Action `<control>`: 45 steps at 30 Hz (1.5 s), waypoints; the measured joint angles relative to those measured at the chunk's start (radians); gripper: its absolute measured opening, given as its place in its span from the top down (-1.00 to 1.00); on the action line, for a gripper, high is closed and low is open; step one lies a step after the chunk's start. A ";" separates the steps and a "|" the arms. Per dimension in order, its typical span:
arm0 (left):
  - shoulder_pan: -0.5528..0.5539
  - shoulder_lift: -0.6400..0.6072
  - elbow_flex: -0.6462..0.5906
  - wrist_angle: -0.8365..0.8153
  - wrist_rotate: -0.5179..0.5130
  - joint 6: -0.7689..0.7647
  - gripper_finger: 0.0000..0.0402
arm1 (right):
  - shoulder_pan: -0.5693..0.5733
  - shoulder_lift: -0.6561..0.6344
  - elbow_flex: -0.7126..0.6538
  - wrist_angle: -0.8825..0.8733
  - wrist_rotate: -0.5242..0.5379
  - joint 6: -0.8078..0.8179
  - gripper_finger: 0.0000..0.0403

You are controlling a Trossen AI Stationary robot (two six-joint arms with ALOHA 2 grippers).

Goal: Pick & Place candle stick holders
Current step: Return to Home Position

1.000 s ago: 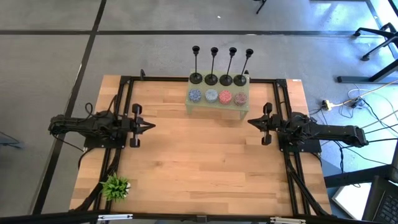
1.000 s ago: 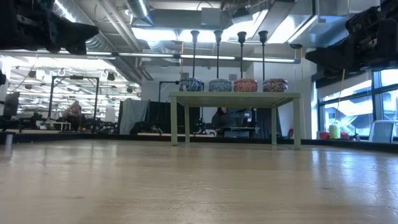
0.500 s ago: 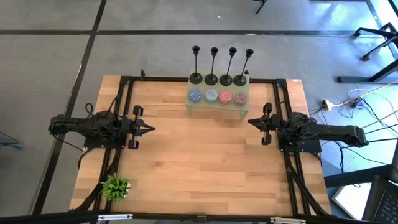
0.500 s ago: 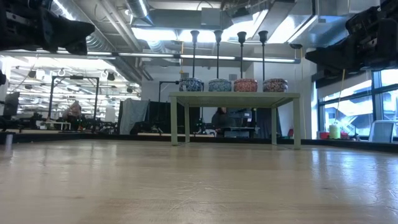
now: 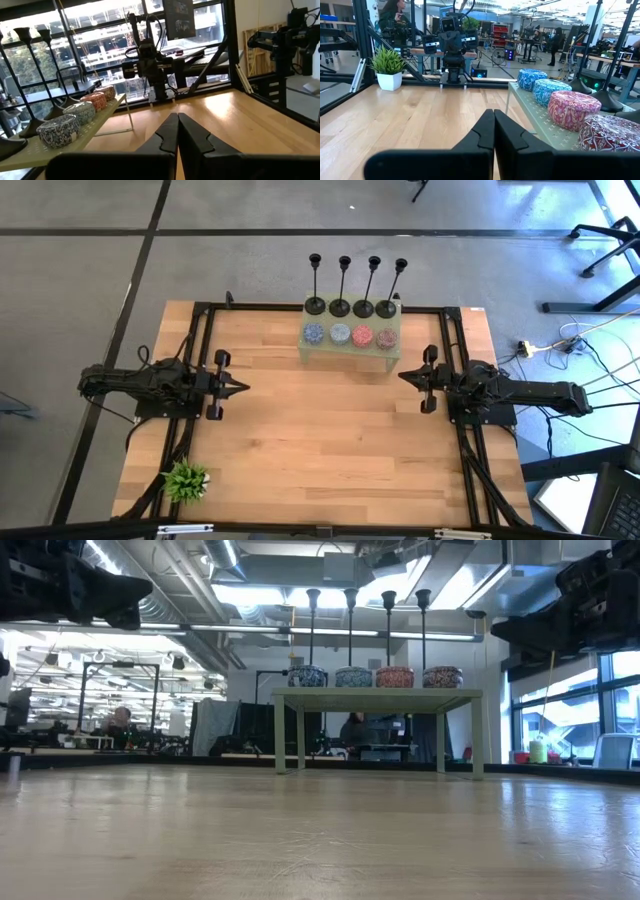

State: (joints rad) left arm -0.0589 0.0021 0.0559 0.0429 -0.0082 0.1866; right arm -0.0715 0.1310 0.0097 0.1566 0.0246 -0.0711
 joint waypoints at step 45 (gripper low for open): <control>0.000 0.004 -0.047 0.006 0.000 0.010 0.96 | 0.000 0.000 0.000 -0.003 -0.001 0.000 0.99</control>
State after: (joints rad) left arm -0.0586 0.0063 0.0086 0.0486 -0.0078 0.1963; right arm -0.0712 0.1314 0.0101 0.1536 0.0239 -0.0712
